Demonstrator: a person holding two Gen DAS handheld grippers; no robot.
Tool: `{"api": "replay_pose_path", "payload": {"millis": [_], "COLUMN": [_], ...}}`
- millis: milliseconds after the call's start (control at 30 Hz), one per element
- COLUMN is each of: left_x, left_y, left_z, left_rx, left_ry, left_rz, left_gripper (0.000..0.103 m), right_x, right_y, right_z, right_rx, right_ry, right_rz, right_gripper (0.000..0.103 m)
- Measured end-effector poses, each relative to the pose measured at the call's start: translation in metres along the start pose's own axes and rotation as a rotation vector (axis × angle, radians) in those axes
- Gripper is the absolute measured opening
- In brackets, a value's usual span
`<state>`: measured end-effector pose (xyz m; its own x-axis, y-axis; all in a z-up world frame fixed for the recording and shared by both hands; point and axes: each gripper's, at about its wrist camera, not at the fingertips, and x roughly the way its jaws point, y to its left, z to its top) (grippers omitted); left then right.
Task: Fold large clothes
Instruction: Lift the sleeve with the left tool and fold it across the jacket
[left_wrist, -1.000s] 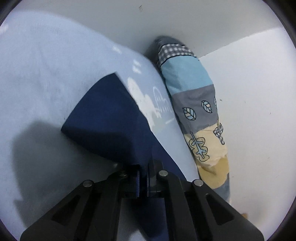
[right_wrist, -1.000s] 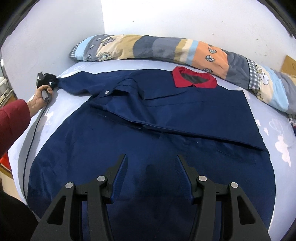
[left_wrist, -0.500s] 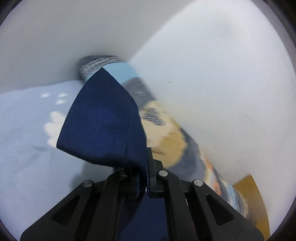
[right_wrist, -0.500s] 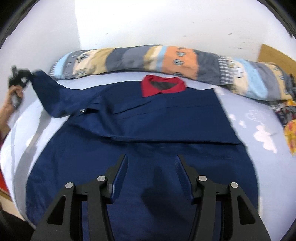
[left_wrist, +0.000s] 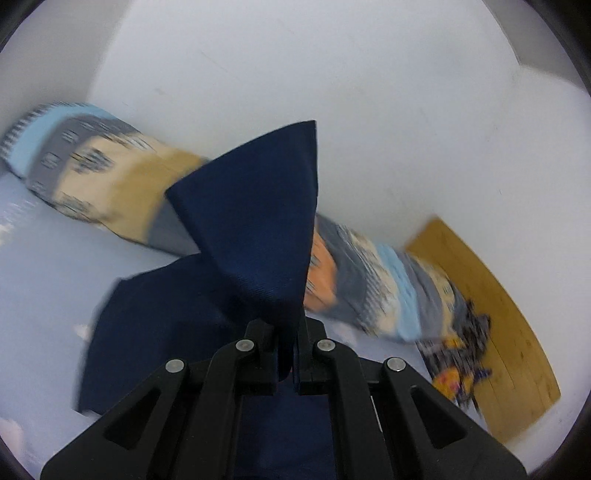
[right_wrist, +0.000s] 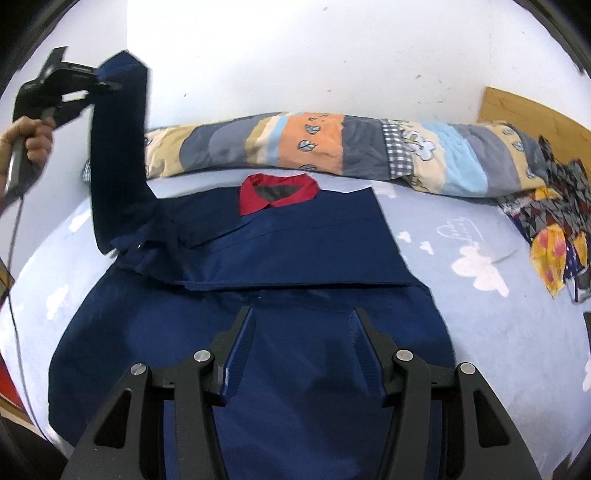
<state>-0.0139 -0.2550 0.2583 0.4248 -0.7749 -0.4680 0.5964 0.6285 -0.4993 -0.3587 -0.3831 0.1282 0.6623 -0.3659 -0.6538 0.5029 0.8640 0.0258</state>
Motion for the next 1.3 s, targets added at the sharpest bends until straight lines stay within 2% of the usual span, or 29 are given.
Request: {"api": "replay_pose_path", "payload": {"millis": [133,200,367,533,600,700,733,767,800,833,900,967,1067,1167,1233,1300], "left_x": [0.057,0.085,0.155,0.209,0.226,0.241,0.240,0.238,0.235,0.231,0.217,0.205,0.173,0.156,0.151,0.146], "left_y": [-0.065,-0.082,-0.136,-0.159,-0.160,-0.160,-0.162,-0.164,-0.166,-0.169,-0.178,-0.185,-0.187,-0.172,-0.146,-0.106], "left_z": [-0.049,-0.066,-0.133,-0.202,-0.226,-0.251,-0.255,-0.258,-0.260,-0.261,-0.265,-0.265,-0.252,-0.237,-0.223,-0.209], "left_rx": [0.027,0.032,0.086,0.193,0.224,0.251,0.270,0.286,0.295,0.296,0.310,0.341,0.340,0.352,0.336,0.278], "left_ry": [0.109,0.146,0.252,0.346,0.397,0.454,0.449,0.448,0.461,0.481,0.491,0.478,0.423,0.358,0.321,0.305], "left_rz": [-0.015,-0.017,0.045,0.169,0.202,0.228,0.223,0.204,0.173,0.144,0.069,0.045,-0.032,0.022,0.122,0.209], "left_gripper": [0.003,0.003,0.003,0.004,0.013,0.018,0.022,0.037,0.066,0.075,0.078,0.078,0.078,0.079,0.079,0.079], "right_x": [-0.017,-0.022,-0.029,-0.032,-0.032,-0.031,-0.031,-0.031,-0.032,-0.032,-0.031,-0.031,-0.033,-0.037,-0.036,-0.033], "right_y": [-0.030,-0.046,-0.081,-0.101,-0.105,-0.108,-0.109,-0.110,-0.111,-0.112,-0.113,-0.112,-0.113,-0.114,-0.114,-0.115], "right_z": [-0.003,-0.005,-0.010,-0.011,-0.012,-0.013,-0.013,-0.013,-0.013,-0.013,-0.013,-0.013,-0.013,-0.013,-0.013,-0.014], "right_rx": [0.060,0.092,0.173,0.225,0.231,0.242,0.243,0.244,0.247,0.247,0.251,0.254,0.261,0.260,0.263,0.262], "right_ry": [-0.036,-0.051,-0.044,-0.043,-0.040,-0.029,-0.028,-0.028,-0.031,-0.032,-0.030,-0.028,-0.034,-0.046,-0.042,-0.035], "right_rz": [-0.011,-0.023,-0.039,-0.045,-0.049,-0.047,-0.046,-0.045,-0.049,-0.050,-0.052,-0.050,-0.045,-0.052,-0.053,-0.059], "right_gripper": [0.055,0.055,0.055,0.055,0.055,0.055,0.055,0.055,0.055,0.055,0.055,0.055,0.055,0.055,0.055,0.055]}}
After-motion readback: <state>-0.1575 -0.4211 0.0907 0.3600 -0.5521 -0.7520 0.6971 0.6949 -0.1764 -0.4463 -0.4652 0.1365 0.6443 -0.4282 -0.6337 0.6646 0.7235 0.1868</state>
